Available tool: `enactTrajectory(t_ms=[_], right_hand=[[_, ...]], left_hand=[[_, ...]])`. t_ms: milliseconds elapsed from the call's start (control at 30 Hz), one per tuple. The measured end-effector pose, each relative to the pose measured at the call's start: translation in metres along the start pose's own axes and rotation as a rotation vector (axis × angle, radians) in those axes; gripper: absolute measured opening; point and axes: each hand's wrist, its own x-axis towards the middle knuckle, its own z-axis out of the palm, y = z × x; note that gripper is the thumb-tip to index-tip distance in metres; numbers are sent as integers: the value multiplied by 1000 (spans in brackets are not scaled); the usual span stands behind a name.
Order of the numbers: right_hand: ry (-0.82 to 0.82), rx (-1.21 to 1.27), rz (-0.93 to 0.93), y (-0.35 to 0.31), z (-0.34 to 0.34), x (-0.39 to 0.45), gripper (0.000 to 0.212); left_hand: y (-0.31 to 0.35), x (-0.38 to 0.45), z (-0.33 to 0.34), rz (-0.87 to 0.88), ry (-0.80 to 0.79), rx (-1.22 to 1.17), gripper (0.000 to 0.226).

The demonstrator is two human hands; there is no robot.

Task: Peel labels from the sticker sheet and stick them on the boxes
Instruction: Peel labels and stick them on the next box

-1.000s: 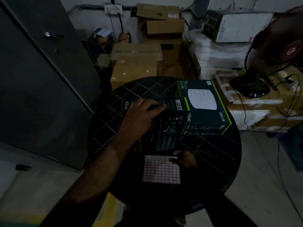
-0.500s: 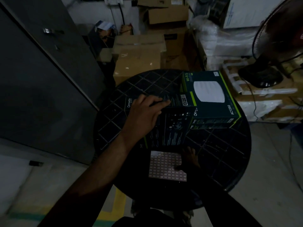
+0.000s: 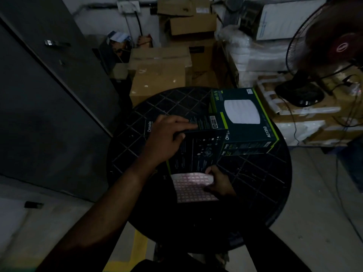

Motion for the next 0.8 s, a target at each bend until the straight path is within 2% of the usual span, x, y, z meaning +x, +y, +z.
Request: enactTrajectory(t_ms=[67, 200, 267, 367, 433, 567, 700, 800], right_hand=[[32, 70, -27, -23, -12, -3, 49], [136, 171, -199, -88, -39, -13, 45], [146, 211, -250, -120, -56, -17, 40], [109, 244, -314, -154, -80, -16, 30], [109, 257, -344, -165, -92, -12, 33], [133, 317, -363, -173, -100, -6, 51], [183, 210, -466, -171, -92, -3, 33], [204, 140, -428, -169, -84, -2, 34]], left_hand=[[-1, 4, -6, -51, -43, -127, 46], [0, 3, -17, -193, -88, -428, 36], [4, -1, -19, -189, -96, -440, 32], [12, -3, -23, -227, -76, -439, 12], [16, -3, -25, -250, -72, -472, 14], [14, -6, -25, -265, -106, -538, 19], [15, -5, -26, -289, -83, -587, 19], [14, -3, -27, -289, -100, -589, 14]])
